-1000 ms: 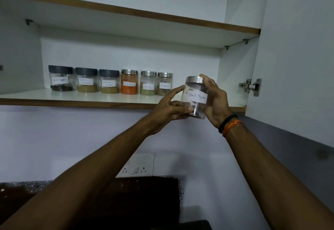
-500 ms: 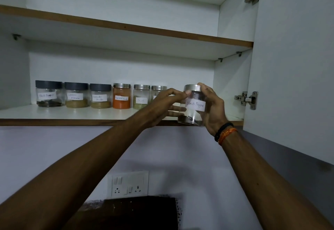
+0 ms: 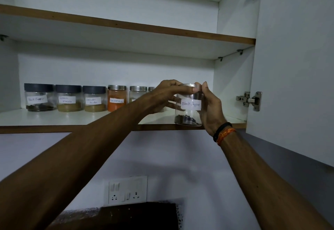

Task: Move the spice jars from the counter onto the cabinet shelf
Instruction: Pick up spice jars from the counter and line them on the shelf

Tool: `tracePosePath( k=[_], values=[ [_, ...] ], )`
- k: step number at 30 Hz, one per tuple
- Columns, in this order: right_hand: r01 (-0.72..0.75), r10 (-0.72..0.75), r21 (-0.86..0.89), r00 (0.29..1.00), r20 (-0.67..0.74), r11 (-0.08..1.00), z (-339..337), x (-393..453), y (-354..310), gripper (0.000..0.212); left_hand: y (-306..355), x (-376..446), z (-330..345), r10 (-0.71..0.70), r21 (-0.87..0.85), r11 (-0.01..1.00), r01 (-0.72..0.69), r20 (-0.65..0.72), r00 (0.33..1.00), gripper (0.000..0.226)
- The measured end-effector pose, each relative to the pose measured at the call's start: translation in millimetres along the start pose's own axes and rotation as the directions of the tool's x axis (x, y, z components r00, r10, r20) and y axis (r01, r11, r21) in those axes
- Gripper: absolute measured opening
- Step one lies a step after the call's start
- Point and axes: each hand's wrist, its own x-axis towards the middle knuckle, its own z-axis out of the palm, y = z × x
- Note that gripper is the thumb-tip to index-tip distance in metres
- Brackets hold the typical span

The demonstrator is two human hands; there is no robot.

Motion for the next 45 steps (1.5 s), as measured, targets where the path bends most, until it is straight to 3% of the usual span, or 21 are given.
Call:
tracePosePath(
  k=[3,6,7,10,12,23,26,30,33,45],
  values=[
    [0.040,-0.059,-0.149,0.991,-0.121,0.988,-7.1,8.0,9.2,0.053,3.1,10.6,-3.5,0.020,0.013,1.000,-0.020,-0.005,1.000,0.049],
    [0.037,-0.225,-0.540,0.931,-0.288,0.841,-22.5,13.8,28.0,0.048,8.5,20.0,-7.3,0.036,0.061,0.997,-0.035,-0.022,0.999,0.039],
    [0.035,-0.295,-0.690,0.919,-0.263,0.723,-30.0,14.7,35.6,0.045,9.7,23.4,-8.8,0.036,0.074,0.997,-0.033,-0.028,0.999,0.038],
    [0.023,-0.397,-0.985,0.917,-0.048,0.172,-50.3,15.6,57.9,0.043,7.1,35.4,-12.8,0.021,0.102,0.995,-0.017,-0.036,0.999,0.041],
    [0.021,-0.457,-0.999,0.889,0.004,0.030,-53.9,16.5,64.7,0.041,1.5,44.9,-15.4,0.011,0.115,0.993,-0.006,-0.048,0.999,0.039],
    [0.052,-0.637,-0.996,0.770,-0.003,0.068,-58.9,21.5,77.4,0.039,-48.6,98.2,-20.5,-0.025,0.208,0.978,0.037,-0.057,0.998,0.046],
    [0.078,-0.667,-0.994,0.745,0.010,0.071,-60.3,22.7,78.5,0.039,-54.9,105.9,-26.3,0.039,0.281,0.959,-0.021,-0.057,0.998,0.044],
    [0.097,-0.688,-0.992,0.725,0.015,0.079,-59.9,22.6,80.6,0.037,-54.3,115.5,-40.4,0.241,0.561,0.807,-0.185,-0.026,0.970,0.035],
    [0.104,-0.699,-0.991,0.715,0.018,0.081,-60.2,23.6,82.2,0.035,-53.9,125.7,-48.0,0.297,0.703,0.678,-0.216,0.007,0.955,0.034],
    [0.114,-0.717,-0.990,0.697,0.021,0.082,-59.9,22.9,82.1,0.034,-73.0,155.4,-59.3,0.311,0.864,0.472,-0.175,0.022,0.950,0.035]
  ],
)
